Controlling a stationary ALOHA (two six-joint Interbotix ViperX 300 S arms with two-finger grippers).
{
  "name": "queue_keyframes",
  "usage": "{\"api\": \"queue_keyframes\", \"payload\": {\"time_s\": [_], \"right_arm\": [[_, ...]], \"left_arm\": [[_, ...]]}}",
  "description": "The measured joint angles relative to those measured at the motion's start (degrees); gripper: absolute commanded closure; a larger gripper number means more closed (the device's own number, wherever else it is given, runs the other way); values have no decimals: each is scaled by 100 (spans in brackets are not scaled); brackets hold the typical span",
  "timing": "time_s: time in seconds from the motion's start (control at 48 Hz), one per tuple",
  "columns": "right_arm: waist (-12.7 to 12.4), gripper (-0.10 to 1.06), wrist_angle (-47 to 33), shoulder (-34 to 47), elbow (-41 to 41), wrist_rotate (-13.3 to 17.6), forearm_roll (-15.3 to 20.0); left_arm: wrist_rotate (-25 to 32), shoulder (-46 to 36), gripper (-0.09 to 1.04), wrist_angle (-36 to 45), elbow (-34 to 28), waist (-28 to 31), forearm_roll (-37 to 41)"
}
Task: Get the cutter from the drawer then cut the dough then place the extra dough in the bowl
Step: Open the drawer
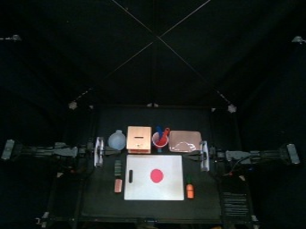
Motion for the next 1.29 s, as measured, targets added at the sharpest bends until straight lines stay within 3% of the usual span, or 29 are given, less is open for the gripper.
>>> {"api": "queue_keyframes", "payload": {"time_s": [0.125,0.25,0.396,0.583,0.896,1.042,1.292], "right_arm": [[-114,95,0,237,9,-35,-44],[-360,95,-114,993,-255,-18,-149],[-615,95,-536,2065,-888,-79,-378],[-1055,95,-1336,3744,-1793,-53,-932],[-1670,95,-2180,6557,-3612,-9,-1433],[-1819,95,-2153,7321,-4386,9,-1591],[-1828,95,-1600,7646,-4781,53,-1740]], "left_arm": [[-53,185,93,0,0,-44,-79],[-62,387,93,-88,0,-79,-396],[-79,756,93,-272,9,-97,-1178],[-105,1362,93,-334,97,-141,-2549],[-114,1881,92,-817,97,-721,-4482],[-149,1960,92,-888,70,-844,-5036],[-483,2391,86,-1020,-149,-1002,-5370]]}}
